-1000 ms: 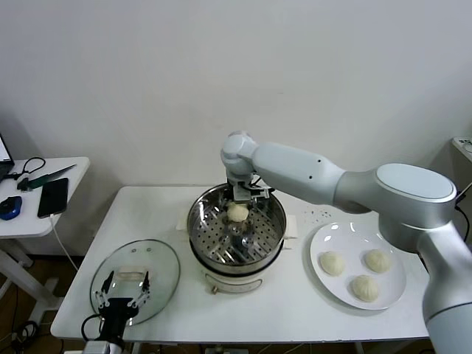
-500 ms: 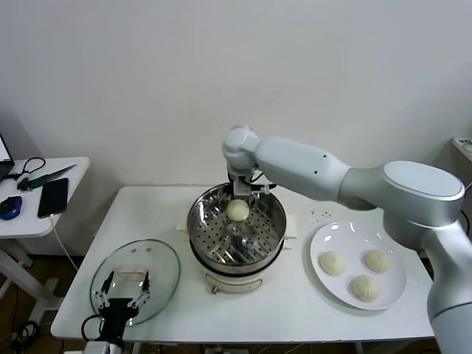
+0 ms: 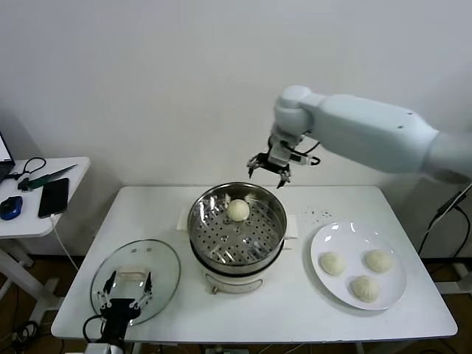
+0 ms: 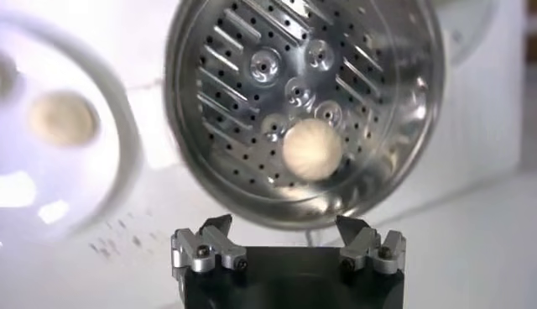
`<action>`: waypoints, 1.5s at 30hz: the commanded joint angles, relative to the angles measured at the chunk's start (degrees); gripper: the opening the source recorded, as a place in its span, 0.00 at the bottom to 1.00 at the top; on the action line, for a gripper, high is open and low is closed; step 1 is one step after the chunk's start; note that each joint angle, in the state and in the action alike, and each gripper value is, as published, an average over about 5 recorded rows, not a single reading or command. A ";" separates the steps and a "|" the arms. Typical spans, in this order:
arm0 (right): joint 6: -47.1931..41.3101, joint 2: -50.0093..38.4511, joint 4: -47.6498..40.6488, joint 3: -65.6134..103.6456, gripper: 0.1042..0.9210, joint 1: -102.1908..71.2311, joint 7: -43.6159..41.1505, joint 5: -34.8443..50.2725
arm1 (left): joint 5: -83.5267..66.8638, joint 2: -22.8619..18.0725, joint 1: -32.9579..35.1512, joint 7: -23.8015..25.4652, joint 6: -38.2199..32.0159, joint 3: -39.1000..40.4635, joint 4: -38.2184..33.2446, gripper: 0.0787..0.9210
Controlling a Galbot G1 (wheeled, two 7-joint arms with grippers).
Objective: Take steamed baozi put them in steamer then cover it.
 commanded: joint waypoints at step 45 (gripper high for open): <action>-27.33 -13.91 -6.45 21.37 0.88 -42.03 5.48 -1.36 | -0.02 -0.35 0.74 0.47 -0.55 -1.43 1.49 0.88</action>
